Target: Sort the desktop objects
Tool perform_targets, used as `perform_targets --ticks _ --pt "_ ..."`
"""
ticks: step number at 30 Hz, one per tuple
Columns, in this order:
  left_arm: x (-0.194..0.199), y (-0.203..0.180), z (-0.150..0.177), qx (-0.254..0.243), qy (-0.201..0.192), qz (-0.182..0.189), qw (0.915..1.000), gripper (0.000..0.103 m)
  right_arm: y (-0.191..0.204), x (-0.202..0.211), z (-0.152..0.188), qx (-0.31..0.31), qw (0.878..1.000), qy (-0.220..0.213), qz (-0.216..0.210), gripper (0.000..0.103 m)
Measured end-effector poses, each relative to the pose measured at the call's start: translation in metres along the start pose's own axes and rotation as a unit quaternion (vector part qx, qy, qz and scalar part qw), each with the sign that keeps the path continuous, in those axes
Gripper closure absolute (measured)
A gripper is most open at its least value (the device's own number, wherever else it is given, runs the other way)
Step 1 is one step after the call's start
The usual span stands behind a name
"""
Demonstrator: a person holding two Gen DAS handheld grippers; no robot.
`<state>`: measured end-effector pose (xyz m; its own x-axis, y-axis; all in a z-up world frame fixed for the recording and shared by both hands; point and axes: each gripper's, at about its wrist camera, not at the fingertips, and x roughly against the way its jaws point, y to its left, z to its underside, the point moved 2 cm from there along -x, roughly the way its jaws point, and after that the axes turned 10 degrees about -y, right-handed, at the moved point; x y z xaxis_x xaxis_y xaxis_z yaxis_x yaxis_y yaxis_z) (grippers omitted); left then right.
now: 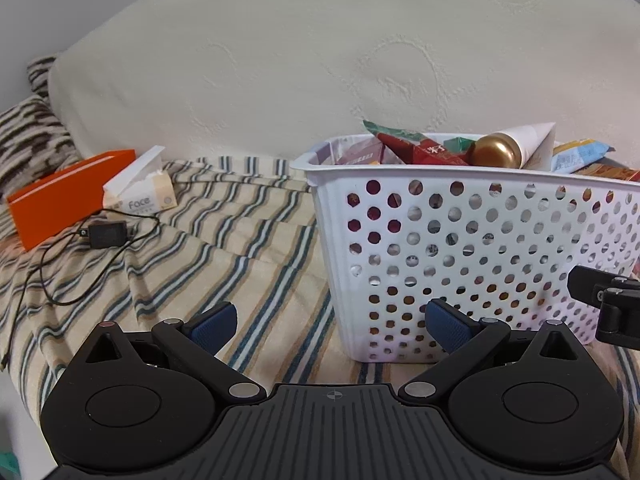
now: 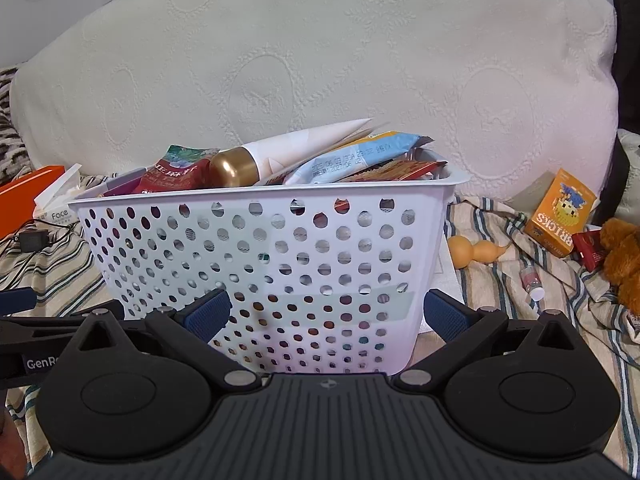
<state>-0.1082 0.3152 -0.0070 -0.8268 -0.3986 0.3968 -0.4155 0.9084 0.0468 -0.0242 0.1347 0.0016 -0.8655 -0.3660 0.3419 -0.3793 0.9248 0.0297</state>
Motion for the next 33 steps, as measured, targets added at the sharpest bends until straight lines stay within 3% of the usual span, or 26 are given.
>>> perform_targets --ticks 22,33 --pt "-0.0002 -0.0058 0.0003 -0.022 -0.020 0.002 0.9996 0.000 -0.0015 0.0000 0.0020 -0.003 1.000 0.005 -0.001 0.000" --pt "-0.0013 -0.0076 0.0027 -0.025 -0.011 0.009 0.9996 0.000 -0.0030 0.0006 0.0049 -0.005 1.000 0.007 -0.002 0.000"
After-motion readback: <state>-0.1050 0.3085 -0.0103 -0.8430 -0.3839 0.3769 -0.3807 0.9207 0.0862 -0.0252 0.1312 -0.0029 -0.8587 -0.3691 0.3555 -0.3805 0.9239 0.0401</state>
